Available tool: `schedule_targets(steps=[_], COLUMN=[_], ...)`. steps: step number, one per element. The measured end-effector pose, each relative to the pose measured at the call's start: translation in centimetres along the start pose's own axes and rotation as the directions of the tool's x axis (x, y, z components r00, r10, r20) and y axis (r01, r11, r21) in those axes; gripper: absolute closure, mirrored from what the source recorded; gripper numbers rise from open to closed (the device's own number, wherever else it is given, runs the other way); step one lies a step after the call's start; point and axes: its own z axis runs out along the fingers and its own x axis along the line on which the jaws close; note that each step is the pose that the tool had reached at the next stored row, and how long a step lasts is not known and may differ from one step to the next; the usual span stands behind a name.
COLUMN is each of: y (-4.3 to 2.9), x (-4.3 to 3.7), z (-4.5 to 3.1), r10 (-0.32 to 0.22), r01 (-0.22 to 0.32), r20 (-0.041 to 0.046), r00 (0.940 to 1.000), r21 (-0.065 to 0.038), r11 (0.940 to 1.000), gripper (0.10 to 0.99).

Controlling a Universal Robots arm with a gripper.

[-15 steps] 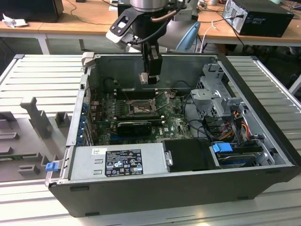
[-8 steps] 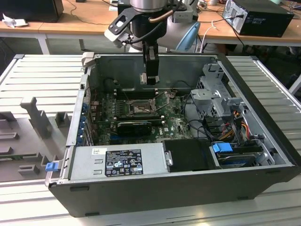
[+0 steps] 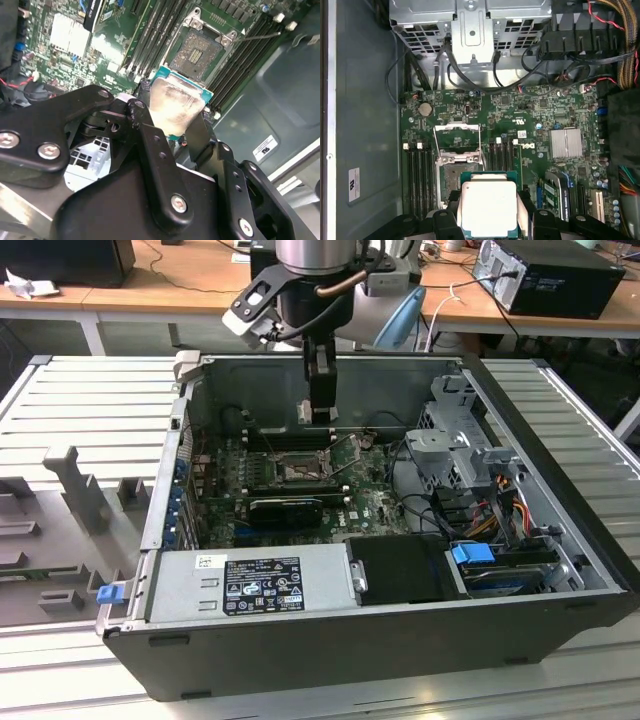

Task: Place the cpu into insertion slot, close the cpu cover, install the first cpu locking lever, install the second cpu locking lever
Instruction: 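Place the cpu into insertion slot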

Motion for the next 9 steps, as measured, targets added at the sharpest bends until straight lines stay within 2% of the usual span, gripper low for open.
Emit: schedule_targets(steps=[2, 9], y=[-0.02, -0.2], x=[-0.01, -0.02], z=[0.25, 1.25], r10=[-0.04, -0.048], r01=[0.04, 0.048], r20=[-0.0035, -0.0042], r00=[0.9992, 0.9988], r21=[0.001, 0.002], r11=[0.9992, 0.9988], gripper=[0.561, 0.561])
